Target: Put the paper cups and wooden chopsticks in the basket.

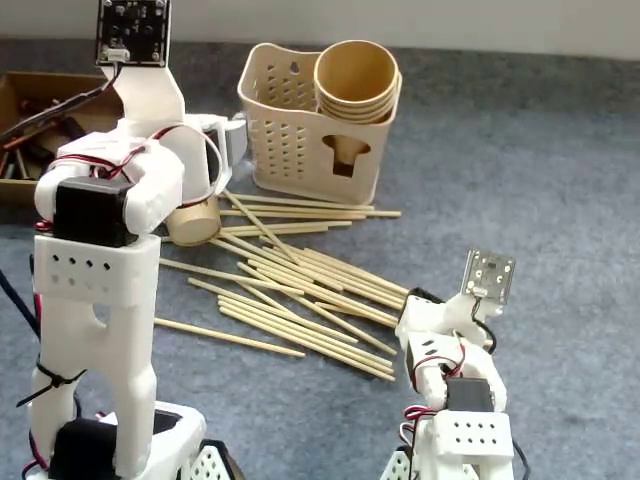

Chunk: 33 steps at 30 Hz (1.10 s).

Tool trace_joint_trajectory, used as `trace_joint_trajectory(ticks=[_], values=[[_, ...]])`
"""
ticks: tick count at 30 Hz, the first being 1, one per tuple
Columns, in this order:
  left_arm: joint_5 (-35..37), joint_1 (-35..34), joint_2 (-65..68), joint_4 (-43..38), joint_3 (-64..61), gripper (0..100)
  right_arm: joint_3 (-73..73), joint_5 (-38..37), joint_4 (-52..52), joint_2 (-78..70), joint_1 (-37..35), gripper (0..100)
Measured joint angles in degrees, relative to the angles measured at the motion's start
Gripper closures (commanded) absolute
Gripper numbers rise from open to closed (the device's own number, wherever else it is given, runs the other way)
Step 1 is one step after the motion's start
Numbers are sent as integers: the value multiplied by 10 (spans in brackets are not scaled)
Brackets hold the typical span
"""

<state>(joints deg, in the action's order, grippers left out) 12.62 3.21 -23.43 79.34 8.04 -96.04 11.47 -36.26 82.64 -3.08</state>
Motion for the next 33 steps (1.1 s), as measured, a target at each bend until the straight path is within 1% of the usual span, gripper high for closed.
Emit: trace_joint_trajectory(ticks=[6,15,25,29,33], values=[[0,-2,0,28,0,804,0,0,0,0,0,993],[0,-63,0,55,0,804,0,0,0,0,0,993],[0,-69,-1,94,0,804,0,0,0,0,0,993],[0,-69,-30,95,-1,804,0,0,0,0,0,993],[0,-69,-105,95,-41,803,0,0,0,0,0,993]])
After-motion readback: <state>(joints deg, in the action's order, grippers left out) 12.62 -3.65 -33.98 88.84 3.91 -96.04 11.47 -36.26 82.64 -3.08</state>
